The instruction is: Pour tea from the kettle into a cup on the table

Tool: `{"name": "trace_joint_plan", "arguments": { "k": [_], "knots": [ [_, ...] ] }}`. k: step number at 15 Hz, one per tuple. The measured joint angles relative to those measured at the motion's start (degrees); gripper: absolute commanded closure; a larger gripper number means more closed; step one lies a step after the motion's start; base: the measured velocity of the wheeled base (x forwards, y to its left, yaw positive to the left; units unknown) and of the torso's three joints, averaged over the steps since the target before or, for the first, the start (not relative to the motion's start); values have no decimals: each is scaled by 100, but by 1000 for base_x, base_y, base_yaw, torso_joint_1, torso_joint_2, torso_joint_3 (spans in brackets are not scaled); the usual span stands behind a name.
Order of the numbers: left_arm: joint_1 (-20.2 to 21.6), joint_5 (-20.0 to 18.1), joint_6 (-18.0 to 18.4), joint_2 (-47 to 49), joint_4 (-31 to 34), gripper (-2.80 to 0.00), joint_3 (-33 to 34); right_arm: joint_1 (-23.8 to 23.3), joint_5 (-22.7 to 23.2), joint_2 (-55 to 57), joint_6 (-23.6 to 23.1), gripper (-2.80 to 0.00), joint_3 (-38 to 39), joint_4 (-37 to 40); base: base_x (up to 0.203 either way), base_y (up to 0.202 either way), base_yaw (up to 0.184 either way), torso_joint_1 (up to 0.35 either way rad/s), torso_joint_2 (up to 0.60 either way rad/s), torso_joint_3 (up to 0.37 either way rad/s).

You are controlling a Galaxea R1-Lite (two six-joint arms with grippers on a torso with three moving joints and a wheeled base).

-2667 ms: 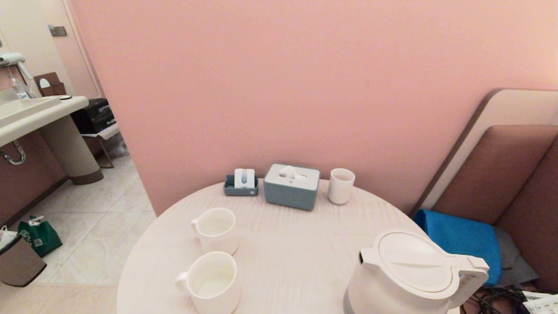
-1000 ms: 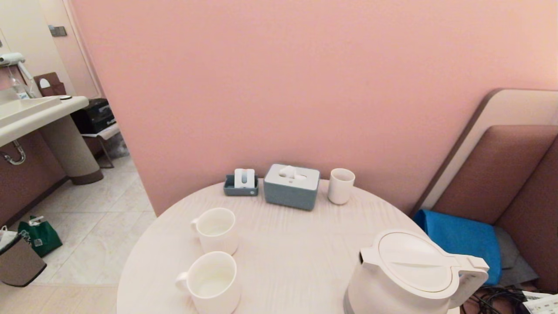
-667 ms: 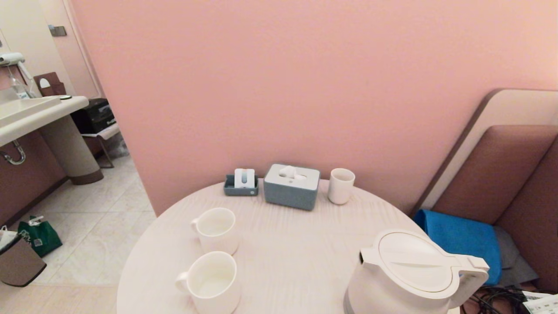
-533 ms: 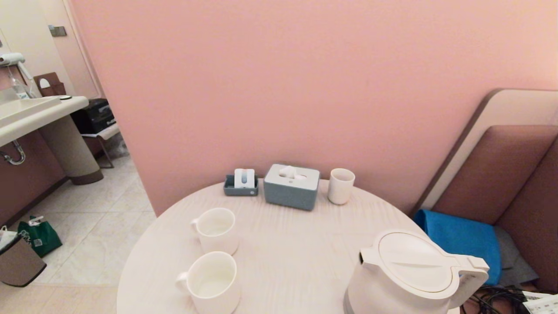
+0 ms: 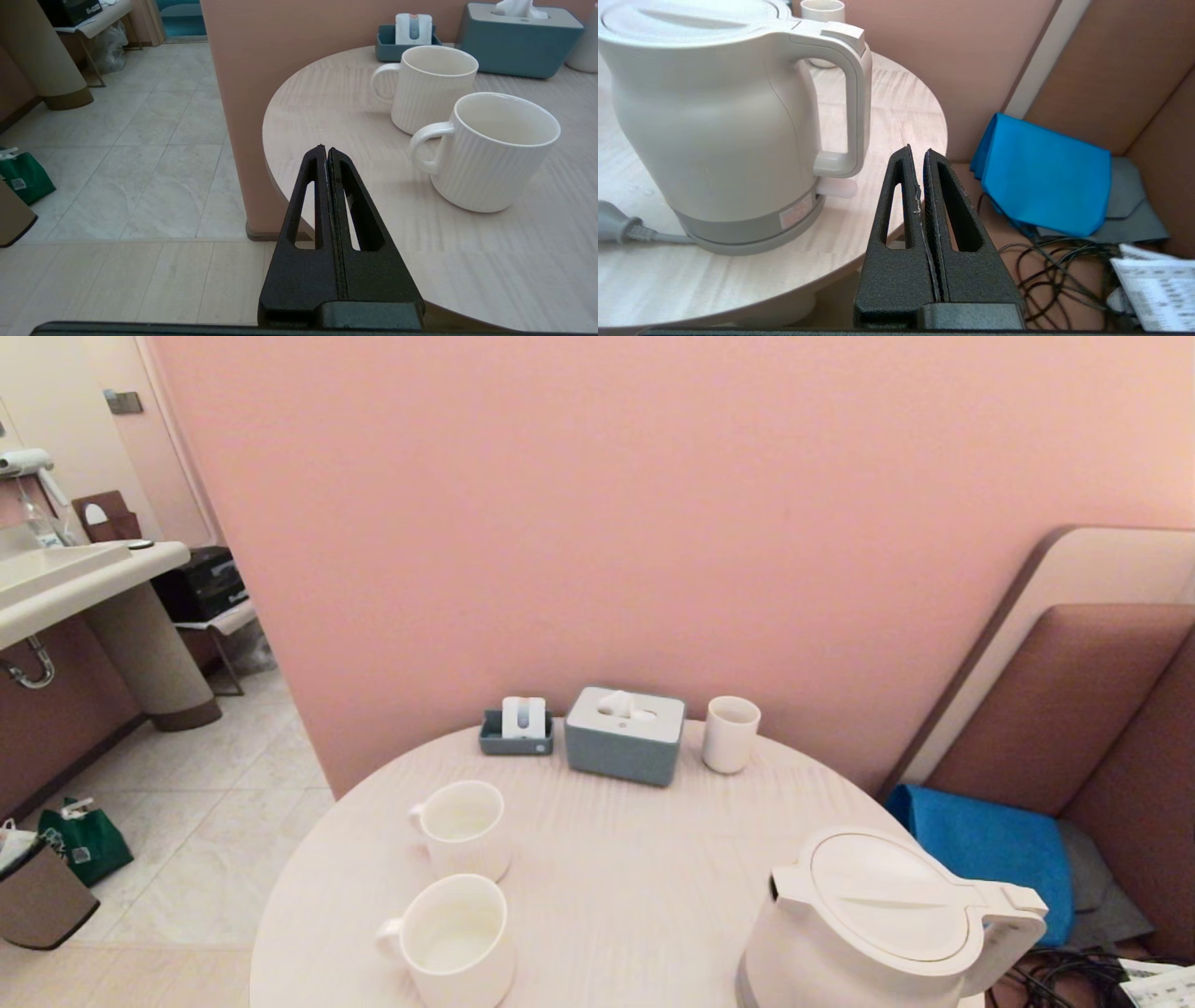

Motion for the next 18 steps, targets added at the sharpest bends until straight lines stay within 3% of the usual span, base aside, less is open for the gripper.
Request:
{"name": "trace_joint_plan", "arguments": {
  "k": [18],
  "knots": [
    [1, 0, 5, 0, -1, 0, 0, 0, -8, 0, 190, 0, -11, 1, 0, 0, 0, 0, 0, 0]
  ]
}}
